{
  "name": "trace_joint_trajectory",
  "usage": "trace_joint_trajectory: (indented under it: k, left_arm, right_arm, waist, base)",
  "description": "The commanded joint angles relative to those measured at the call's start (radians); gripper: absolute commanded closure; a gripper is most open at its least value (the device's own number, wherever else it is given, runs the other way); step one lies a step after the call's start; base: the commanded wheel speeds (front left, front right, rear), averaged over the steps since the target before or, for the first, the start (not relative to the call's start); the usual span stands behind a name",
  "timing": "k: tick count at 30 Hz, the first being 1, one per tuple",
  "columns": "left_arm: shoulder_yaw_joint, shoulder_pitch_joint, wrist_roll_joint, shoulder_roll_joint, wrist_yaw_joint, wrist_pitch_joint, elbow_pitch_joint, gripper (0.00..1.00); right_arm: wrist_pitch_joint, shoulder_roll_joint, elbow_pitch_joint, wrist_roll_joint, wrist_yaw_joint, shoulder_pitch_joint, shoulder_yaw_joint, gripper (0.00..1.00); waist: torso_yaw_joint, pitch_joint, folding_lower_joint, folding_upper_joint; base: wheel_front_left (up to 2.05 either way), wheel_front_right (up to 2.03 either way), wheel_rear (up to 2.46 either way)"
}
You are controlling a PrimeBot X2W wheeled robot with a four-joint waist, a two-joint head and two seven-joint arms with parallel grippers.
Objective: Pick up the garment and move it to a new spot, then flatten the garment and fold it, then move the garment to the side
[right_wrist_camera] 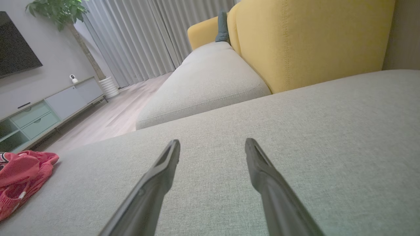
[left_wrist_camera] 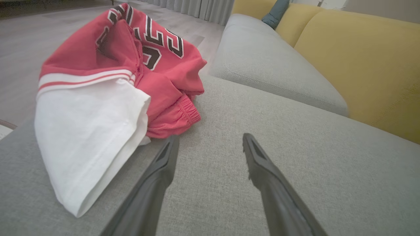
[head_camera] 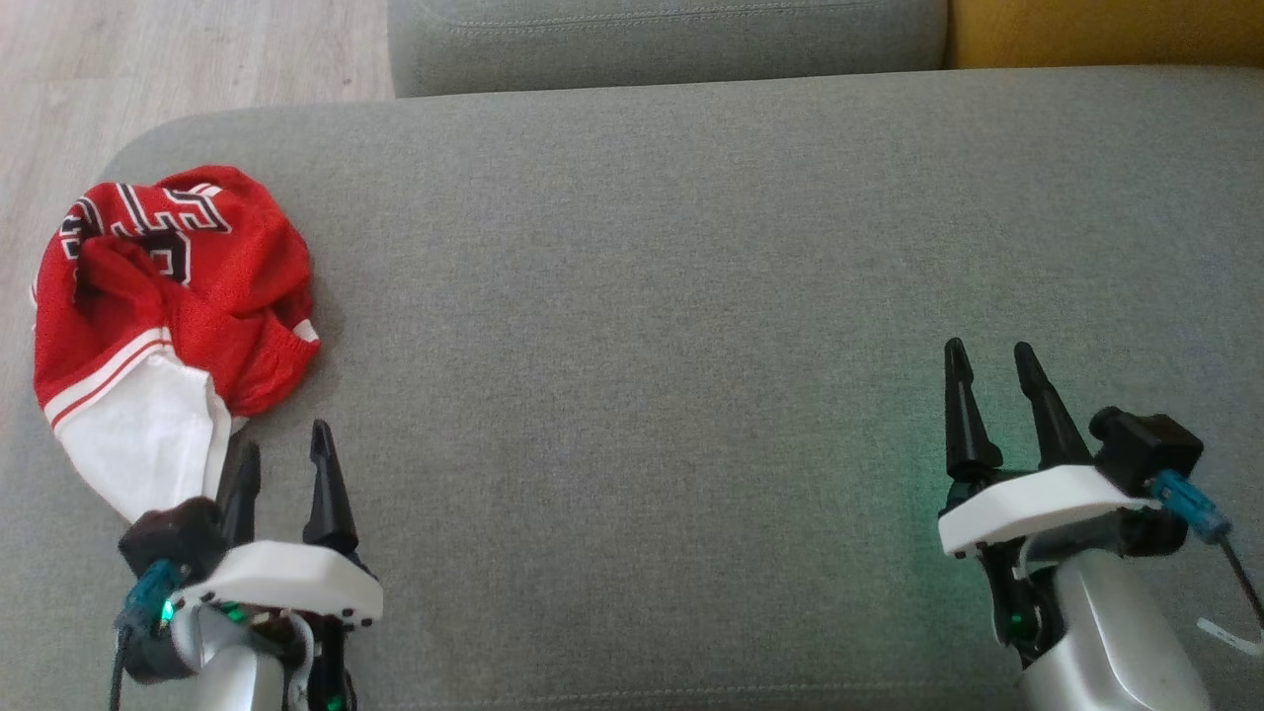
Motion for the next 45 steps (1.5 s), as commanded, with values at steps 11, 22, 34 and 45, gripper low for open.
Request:
trace_joint_trajectory:
  k: [11,22,34,45]
  left_arm:
    - [0.023,-0.053,0.156,0.02,0.039,-0.047,-0.058,0.0]
    - [0.028,-0.046,0.219,0.021,0.061,-0.065,-0.072,0.0]
    - [0.007,-0.048,0.189,0.021,0.076,-0.065,-0.067,0.0]
    - [0.01,-0.014,0.156,0.021,0.091,-0.065,-0.056,0.0]
  right_arm:
    - [-0.046,-0.005,-0.023,-0.167,0.007,-0.07,0.02,0.0]
    - [-0.065,-0.005,-0.024,-0.233,0.008,-0.076,0.013,0.0]
    - [-0.065,-0.005,-0.041,-0.234,0.008,-0.067,0.03,0.0]
    - [-0.065,-0.005,-0.038,-0.241,0.008,-0.053,0.101,0.0]
  waist:
    - [-0.002,0.009,-0.0001,0.0]
    - [0.001,0.012,-0.0001,0.0]
    - [0.1,0.033,-0.0001,0.0]
    - [0.401,0.038,-0.0001,0.0]
  base:
    - [0.0,0.0,0.0]
    - [0.0,0.0,0.0]
    - [0.0,0.0,0.0]
    - [0.0,0.0,0.0]
